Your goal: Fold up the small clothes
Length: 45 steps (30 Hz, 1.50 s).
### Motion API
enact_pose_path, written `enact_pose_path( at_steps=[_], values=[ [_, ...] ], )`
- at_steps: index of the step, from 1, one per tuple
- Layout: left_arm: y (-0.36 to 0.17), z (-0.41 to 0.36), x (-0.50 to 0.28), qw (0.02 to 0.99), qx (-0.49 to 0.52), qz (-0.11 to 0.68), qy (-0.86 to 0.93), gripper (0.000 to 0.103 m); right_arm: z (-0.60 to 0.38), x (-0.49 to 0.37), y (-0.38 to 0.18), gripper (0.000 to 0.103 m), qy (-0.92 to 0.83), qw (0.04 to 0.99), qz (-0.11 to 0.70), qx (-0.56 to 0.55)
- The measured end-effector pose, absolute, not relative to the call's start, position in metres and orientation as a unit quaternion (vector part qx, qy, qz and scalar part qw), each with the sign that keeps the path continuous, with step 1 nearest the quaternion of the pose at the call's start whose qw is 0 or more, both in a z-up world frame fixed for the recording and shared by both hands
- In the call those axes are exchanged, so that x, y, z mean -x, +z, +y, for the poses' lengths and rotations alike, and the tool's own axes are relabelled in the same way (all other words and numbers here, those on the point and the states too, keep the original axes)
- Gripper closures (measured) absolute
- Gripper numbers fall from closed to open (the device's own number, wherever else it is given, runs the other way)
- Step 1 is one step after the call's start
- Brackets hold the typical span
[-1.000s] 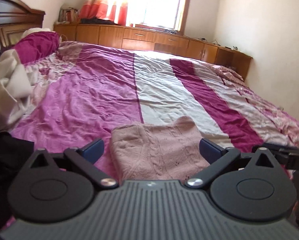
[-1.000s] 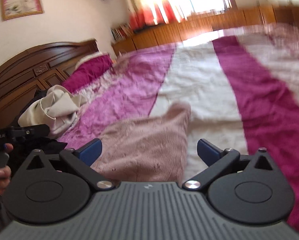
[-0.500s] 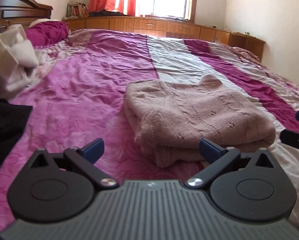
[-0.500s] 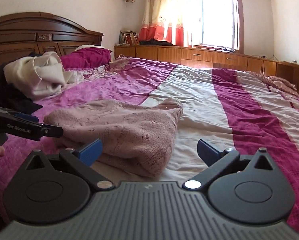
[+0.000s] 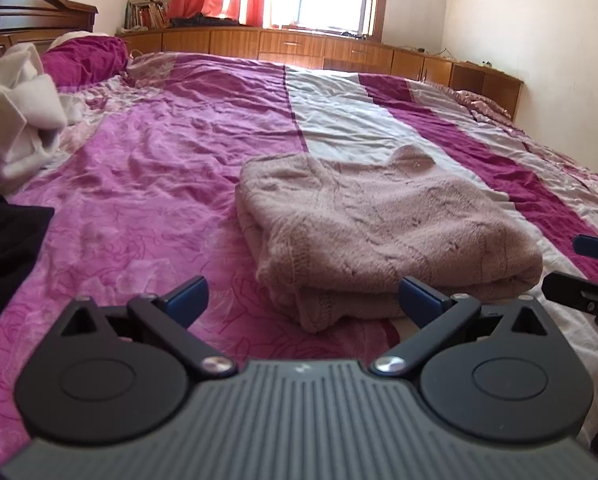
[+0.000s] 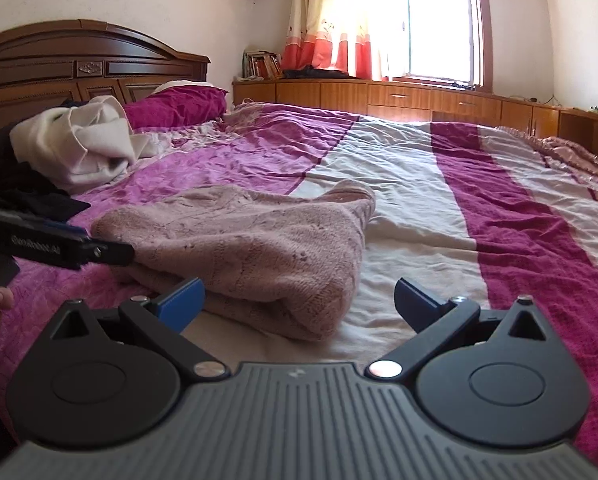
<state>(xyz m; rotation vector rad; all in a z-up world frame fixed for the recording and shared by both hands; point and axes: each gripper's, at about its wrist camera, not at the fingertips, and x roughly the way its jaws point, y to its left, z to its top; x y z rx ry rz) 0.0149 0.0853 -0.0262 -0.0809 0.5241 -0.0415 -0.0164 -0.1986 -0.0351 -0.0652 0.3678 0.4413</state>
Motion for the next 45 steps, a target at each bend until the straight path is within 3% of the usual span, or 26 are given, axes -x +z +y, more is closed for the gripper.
enact_pose_path(
  at_steps=[45],
  values=[
    [-0.026,0.084,-0.018,0.962,0.046,0.266,-0.030,0.000,-0.198,0.006,-0.046,0.000,0.228,0.951,0.208,0.007]
  ],
)
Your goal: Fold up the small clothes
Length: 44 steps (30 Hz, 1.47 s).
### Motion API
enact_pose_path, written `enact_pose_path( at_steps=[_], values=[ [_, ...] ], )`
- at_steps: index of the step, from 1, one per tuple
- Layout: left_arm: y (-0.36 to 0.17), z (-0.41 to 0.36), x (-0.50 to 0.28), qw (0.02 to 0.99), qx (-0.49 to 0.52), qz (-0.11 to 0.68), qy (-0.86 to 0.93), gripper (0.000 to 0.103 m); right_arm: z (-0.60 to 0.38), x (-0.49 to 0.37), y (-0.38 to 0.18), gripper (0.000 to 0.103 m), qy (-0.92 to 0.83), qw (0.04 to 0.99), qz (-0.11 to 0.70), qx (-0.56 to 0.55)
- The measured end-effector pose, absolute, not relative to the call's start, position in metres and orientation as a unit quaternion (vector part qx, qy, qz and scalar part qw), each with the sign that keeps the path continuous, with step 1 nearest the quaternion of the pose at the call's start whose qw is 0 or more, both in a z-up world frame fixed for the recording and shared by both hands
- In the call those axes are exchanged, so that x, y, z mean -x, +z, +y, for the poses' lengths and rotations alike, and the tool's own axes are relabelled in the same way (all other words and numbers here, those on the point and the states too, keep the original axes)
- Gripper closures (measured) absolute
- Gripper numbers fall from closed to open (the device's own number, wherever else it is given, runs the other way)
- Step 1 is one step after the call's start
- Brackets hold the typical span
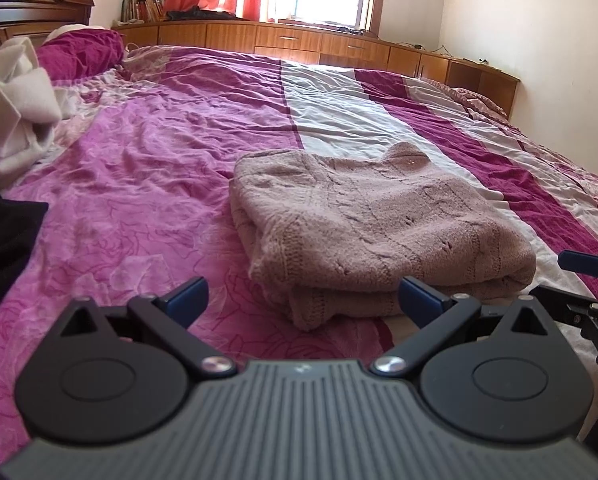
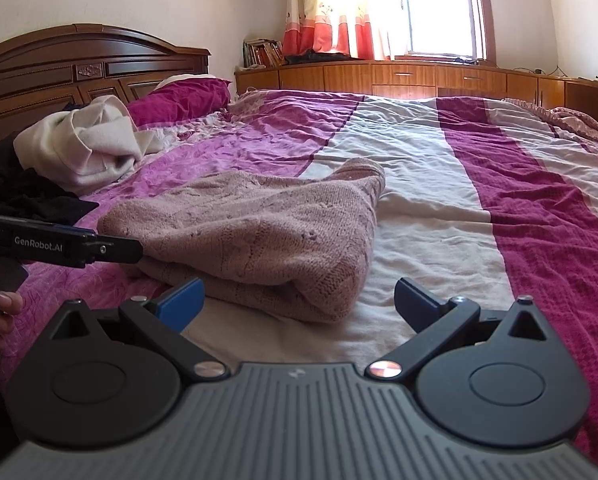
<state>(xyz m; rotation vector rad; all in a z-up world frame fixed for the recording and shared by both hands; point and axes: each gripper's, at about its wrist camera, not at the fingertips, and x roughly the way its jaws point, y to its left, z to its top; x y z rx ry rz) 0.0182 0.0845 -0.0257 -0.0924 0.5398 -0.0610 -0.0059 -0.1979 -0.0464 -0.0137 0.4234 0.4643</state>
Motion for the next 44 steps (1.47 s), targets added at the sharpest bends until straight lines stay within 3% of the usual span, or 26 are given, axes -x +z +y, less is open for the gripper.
enact_pose_path(
  at_steps=[44],
  values=[
    [-0.0253,0.0892,-0.0189,0.964,0.059,0.260,-0.014,0.000,-0.1997,0.0049,-0.0488,0.000,0.235,0.948,0.215,0.006]
  ],
)
